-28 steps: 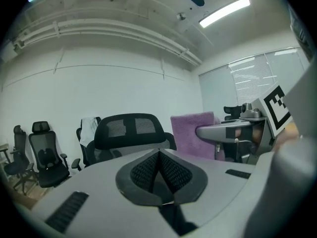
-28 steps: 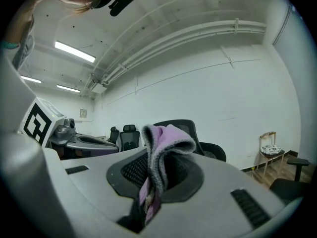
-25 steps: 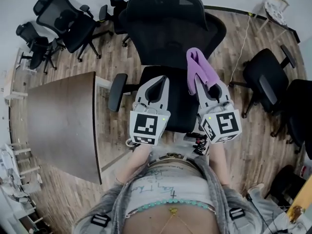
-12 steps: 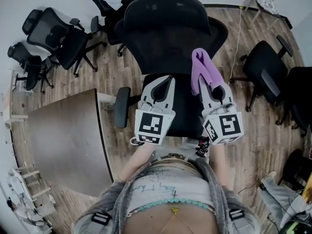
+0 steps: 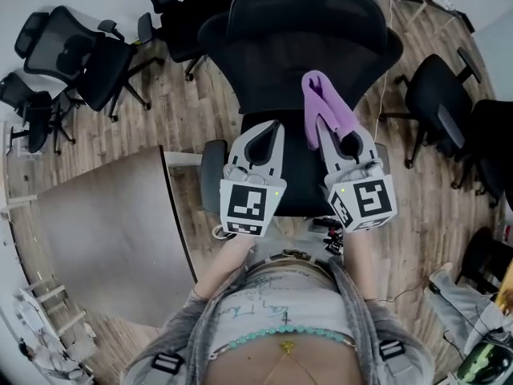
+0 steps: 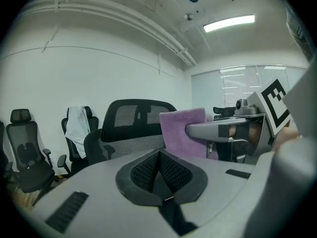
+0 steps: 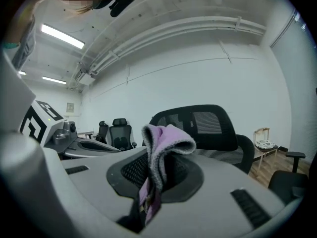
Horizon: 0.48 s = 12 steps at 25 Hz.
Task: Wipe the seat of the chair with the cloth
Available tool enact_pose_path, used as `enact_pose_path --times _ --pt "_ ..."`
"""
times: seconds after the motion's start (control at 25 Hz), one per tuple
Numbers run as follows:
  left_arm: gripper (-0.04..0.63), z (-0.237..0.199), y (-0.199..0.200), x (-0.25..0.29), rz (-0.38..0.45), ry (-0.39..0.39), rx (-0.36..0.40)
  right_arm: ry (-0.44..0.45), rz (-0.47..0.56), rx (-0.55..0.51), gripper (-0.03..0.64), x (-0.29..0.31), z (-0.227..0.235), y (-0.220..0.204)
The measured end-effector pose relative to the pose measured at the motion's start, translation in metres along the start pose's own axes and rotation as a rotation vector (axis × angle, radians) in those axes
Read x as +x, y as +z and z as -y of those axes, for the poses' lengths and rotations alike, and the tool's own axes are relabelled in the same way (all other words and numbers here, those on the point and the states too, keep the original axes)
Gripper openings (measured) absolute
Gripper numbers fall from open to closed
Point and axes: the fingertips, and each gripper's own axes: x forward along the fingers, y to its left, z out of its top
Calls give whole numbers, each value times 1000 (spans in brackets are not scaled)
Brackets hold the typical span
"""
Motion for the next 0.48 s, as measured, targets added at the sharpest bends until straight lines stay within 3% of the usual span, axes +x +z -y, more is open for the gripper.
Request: enact_pose_path --times 0.48 --pt "0 -39 -29 -4 -36 40 -57 50 -88 -29 48 37 -26 -22"
